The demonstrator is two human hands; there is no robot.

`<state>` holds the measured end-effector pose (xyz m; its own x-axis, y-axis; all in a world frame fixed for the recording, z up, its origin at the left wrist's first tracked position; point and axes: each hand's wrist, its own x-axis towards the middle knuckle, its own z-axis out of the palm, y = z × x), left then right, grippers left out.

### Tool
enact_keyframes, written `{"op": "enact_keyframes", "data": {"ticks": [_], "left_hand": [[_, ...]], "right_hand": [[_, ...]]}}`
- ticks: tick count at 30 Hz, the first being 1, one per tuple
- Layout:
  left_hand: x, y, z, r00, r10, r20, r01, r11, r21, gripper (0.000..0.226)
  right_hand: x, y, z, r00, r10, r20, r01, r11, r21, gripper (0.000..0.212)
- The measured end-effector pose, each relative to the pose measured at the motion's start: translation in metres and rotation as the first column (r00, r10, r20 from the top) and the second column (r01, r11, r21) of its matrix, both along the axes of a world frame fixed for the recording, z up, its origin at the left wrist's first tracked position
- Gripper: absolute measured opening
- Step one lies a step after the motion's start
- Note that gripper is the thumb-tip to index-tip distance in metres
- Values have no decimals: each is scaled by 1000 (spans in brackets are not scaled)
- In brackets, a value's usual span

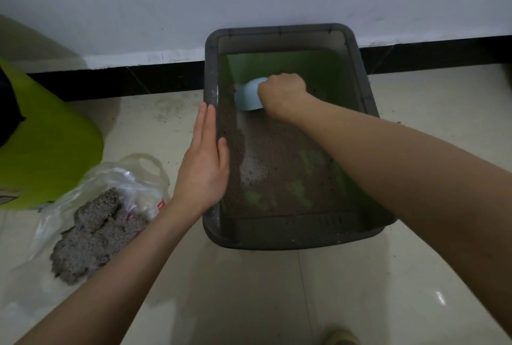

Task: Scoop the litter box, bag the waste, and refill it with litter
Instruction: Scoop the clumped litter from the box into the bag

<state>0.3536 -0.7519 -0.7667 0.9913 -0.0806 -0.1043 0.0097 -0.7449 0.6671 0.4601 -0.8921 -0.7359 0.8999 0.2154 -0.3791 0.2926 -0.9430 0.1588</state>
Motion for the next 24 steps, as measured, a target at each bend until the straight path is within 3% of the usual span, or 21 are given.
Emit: {"op": "enact_keyframes", "data": {"ticks": [7,15,19,24], "left_hand": [[1,1,-2,1000,-2,11,2,1000,-3,55],[1,1,-2,1000,0,17,0,1000,-3,56],[1,-1,-1,1000,11,19,-11,1000,0,55],[1,0,-1,1000,6,15,-6,1000,6,55]], "right_hand": [[-11,-9,-2,977,202,-62,-207,975,-86,27],[-26,-47,35,938,310,-154,-343,895,-287,23],[-18,-47,40,966,255,-52,-259,927,-270,9],[4,-23,13,998,67,-1,-67,995,-76,25]]}}
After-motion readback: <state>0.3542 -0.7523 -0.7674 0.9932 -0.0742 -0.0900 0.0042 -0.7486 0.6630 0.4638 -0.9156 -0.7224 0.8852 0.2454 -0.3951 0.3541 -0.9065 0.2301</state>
